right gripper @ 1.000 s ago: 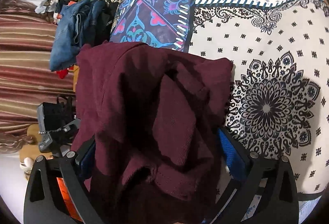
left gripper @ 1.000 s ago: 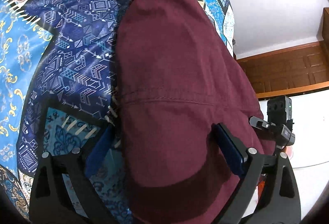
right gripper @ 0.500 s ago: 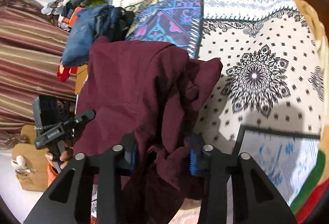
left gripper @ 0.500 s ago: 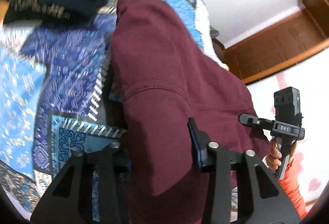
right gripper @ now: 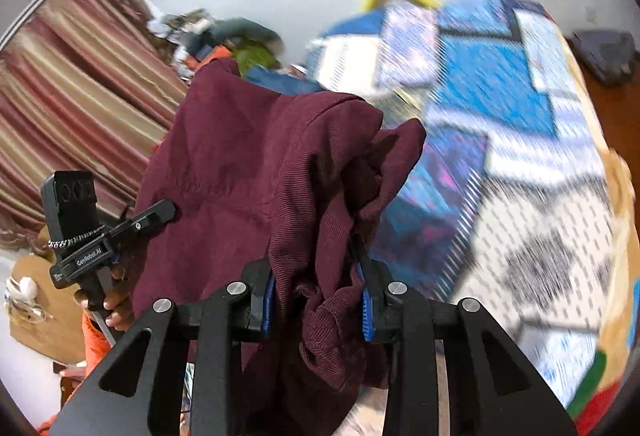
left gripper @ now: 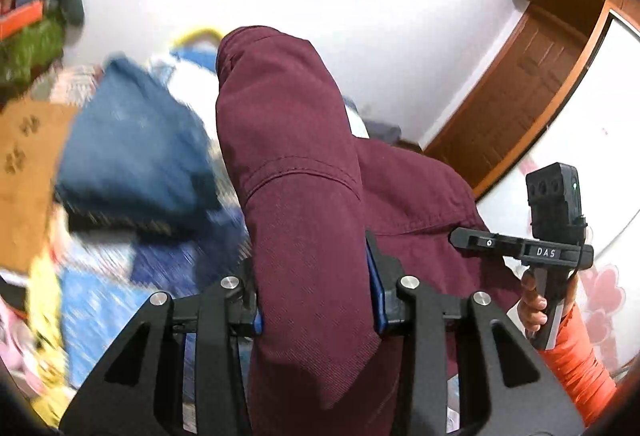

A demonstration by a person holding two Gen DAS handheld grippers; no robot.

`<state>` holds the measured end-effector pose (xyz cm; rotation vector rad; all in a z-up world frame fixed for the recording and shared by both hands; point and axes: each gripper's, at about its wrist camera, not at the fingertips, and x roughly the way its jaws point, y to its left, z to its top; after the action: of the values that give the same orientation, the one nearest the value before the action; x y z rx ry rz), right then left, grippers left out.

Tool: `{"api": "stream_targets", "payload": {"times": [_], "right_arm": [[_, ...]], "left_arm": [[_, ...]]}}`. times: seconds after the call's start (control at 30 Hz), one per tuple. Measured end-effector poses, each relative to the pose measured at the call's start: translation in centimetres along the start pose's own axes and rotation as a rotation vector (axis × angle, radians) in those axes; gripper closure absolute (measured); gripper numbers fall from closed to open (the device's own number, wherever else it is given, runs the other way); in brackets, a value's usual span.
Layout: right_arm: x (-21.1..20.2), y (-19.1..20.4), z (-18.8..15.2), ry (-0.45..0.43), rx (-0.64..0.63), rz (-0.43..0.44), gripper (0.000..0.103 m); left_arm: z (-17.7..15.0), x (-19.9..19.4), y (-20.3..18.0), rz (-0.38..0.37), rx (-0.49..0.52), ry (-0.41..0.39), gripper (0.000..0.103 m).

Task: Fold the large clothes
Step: 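Lift the shirt with both tools onto the clothes pile and open them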

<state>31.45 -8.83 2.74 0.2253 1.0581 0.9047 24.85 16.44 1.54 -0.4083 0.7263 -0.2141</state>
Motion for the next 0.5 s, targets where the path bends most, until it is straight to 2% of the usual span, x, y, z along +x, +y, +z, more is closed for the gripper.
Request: {"api": "stream_targets", "payload": {"times": [0.13, 0.27, 0.4, 0.5], "right_arm": [[2.2, 2.8, 4.0, -0.059, -0.050, 0.051, 0.074], [6.1, 5.0, 8.3, -0.097, -0.067, 0.105, 0.074], [10.7, 5.9, 11.9, -0.119, -0.074, 0.132, 0.075], [14.7, 5.5, 14.1, -0.137, -0.064, 0.134, 0.074]], "left_arm": [[5.0, -2.1, 3.3, 0.032, 0.023, -0.062, 0.065], [9.2, -2.5, 7.6, 0.051, 0.026, -0.090, 0.065], [12.9, -1.1, 13.3, 0.071, -0.009, -0.103, 0.065], [14.5, 1.4, 17.8, 0.094, -0.038, -0.077, 0.065]]}}
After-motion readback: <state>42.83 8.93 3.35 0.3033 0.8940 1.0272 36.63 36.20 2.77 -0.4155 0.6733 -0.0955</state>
